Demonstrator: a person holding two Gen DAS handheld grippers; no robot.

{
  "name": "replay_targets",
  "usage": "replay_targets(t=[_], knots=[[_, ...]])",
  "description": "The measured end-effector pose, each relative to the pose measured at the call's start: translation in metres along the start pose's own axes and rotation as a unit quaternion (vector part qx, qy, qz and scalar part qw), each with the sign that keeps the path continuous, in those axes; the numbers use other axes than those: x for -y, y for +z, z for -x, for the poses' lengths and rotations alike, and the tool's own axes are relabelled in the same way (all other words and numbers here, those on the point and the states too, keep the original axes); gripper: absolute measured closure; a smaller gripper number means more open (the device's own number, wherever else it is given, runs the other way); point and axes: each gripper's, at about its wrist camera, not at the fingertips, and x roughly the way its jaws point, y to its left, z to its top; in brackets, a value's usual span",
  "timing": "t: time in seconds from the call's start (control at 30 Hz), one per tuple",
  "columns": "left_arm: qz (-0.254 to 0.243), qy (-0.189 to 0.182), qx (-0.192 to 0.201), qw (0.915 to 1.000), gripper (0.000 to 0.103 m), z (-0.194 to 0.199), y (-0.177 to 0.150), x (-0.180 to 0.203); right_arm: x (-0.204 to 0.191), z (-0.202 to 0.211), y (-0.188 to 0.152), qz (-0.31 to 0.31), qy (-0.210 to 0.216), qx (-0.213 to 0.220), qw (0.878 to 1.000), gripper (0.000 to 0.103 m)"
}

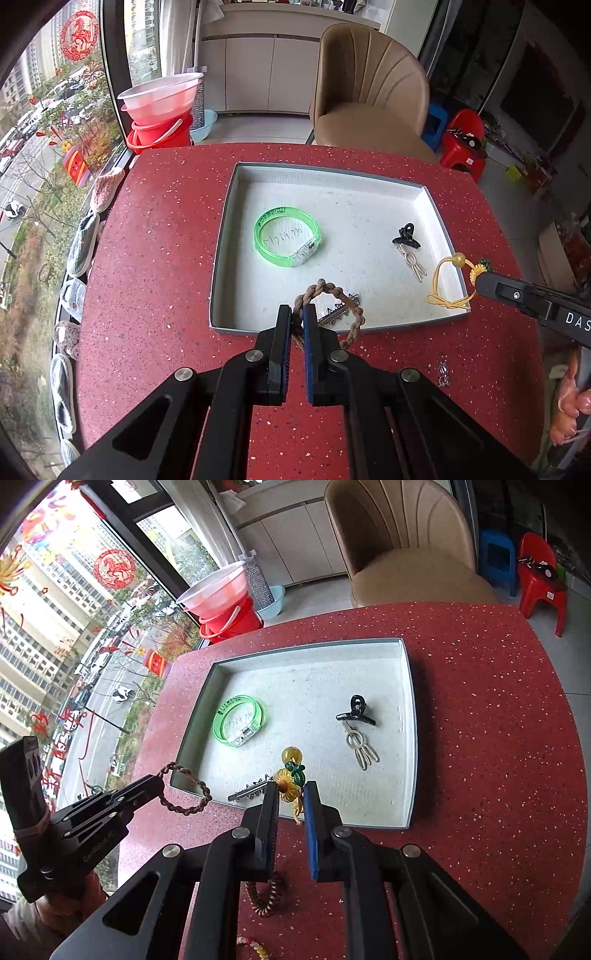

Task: Organize jewelry
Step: 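Carry the yellow bracelet into the tray with the right gripper while the left carries the rope bracelet, then open the right gripper to drop the yellow bracelet while the left releases the rope bracelet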

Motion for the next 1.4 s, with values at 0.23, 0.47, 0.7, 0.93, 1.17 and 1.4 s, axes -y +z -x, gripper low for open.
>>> replay_targets(t=[0.23, 0.47, 0.7, 0.93, 1.17, 1.4], knots=[[0.006, 0.013, -0.015, 0.9998, 0.078, -0.027, 0.012, -0.002, 0.0, -0.031, 0.016, -0.003, 0.026, -0.019, 0.999, 0.089], [0.012, 0.029, -0.034, 0.9989, 0.078, -0.055, 0.018, -0.002, 0.006, -0.063, 0.031, -0.008, 0.039, -0.044, 0.998, 0.089], [0.009, 0.051, -0.062, 0.9967, 0.078, -0.086, 0.022, -0.002, 0.025, -0.097, 0.036, -0.016, 0.016, -0.077, 0.997, 0.089], [0.004, 0.074, -0.075, 0.9944, 0.078, -0.107, 0.026, 0.003, 0.045, -0.109, 0.044, -0.011, -0.016, -0.083, 0.996, 0.089], [-0.015, 0.095, -0.071, 0.9929, 0.078, -0.117, 0.03, 0.014, 0.062, -0.11, 0.054, -0.009, -0.045, -0.078, 0.996, 0.089], [-0.06, 0.132, -0.063, 0.9875, 0.078, -0.12, 0.032, 0.028, 0.061, -0.108, 0.051, -0.006, -0.043, -0.084, 0.995, 0.087]])
